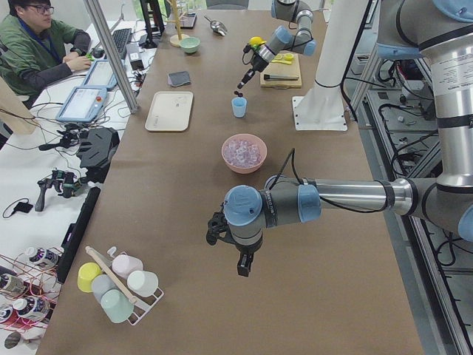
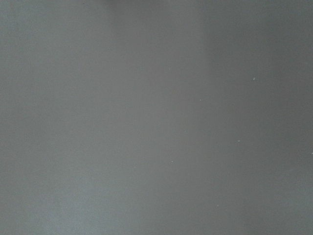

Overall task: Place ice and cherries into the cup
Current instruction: 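Carry the cherries with the right gripper to the light-blue cup, then open the right gripper above the cup to drop the cherries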

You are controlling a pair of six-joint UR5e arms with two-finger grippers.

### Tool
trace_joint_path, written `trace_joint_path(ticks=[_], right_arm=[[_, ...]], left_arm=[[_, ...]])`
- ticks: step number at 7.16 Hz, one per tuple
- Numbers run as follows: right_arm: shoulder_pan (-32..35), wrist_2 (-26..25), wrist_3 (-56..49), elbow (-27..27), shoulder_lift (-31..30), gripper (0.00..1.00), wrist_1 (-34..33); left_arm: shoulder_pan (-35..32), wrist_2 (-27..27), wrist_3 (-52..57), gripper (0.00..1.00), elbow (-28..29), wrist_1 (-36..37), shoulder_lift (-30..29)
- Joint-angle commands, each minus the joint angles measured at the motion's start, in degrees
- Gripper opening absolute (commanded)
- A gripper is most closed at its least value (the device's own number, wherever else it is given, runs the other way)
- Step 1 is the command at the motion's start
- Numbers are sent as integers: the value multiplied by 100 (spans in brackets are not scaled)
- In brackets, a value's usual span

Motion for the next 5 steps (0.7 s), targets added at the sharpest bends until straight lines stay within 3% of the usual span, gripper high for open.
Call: trace_joint_path(ticks=[1,2,5], right_arm=[[-37,-7,-63,-29,-8,77,-25],[-63,-7,-99,-38,1,99,-25],[-72,45,-308,-47,-17,100,-60]], left_arm=[[14,0,-9,99,7,-1,-2],[22,0,-9,99,7,-1,-2],[40,0,0,99,7,-1,-2]])
